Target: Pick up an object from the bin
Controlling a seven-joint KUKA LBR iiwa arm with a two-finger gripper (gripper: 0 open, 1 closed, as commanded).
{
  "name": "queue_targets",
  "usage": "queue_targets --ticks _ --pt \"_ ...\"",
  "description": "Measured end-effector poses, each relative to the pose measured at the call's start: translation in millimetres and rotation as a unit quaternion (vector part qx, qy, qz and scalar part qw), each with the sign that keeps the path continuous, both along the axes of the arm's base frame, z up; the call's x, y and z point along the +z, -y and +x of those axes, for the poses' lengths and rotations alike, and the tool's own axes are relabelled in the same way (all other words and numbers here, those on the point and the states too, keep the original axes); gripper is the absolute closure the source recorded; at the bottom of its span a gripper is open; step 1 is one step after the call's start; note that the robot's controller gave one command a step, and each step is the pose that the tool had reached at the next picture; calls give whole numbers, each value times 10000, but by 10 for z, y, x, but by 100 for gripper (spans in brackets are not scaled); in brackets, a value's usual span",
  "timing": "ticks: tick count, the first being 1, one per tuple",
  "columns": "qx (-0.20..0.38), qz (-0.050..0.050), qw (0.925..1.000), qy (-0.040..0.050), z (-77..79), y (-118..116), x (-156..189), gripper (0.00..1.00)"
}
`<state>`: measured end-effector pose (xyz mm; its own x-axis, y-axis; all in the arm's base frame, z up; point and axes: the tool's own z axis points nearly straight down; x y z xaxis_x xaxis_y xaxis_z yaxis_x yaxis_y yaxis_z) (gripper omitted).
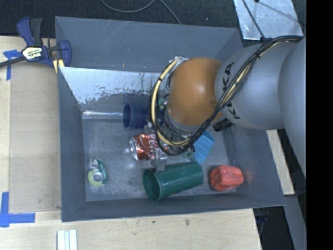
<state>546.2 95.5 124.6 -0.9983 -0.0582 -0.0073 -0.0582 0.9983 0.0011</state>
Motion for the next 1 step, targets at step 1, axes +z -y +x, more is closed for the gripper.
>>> queue_targets --ticks 1 --pt "-3 -5 10000 -16 -41 12 17 0"
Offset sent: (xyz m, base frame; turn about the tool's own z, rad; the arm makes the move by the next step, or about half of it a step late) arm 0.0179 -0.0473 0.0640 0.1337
